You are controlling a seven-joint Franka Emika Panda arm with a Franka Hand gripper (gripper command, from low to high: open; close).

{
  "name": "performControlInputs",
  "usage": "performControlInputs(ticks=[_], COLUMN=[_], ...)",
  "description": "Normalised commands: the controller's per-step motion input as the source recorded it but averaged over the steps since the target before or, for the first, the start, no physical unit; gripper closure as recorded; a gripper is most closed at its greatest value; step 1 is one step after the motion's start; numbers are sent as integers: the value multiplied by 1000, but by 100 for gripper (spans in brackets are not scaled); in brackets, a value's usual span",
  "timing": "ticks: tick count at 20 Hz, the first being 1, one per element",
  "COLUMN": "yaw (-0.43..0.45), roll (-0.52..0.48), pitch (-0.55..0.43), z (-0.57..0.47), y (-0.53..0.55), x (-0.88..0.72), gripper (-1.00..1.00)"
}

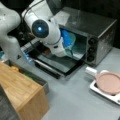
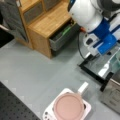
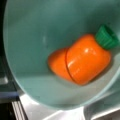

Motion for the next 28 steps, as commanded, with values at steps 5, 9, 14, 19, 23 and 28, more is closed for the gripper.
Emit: performControlInputs(ticks=[5, 9, 14, 19, 23, 28], yaw=[-242, -230, -225, -242, -169, -115], roll=[-263, -257, -331, -419, -434, -377], pitch=[-48, -71, -90, -157, -228, -255], z=[-66, -95, -118, -151, -172, -70], y=[68, -39, -17, 142, 206, 167], x=[-24, -160, -259, -340, -369, -345], gripper=[-100, -100, -100, -100, -100, -100])
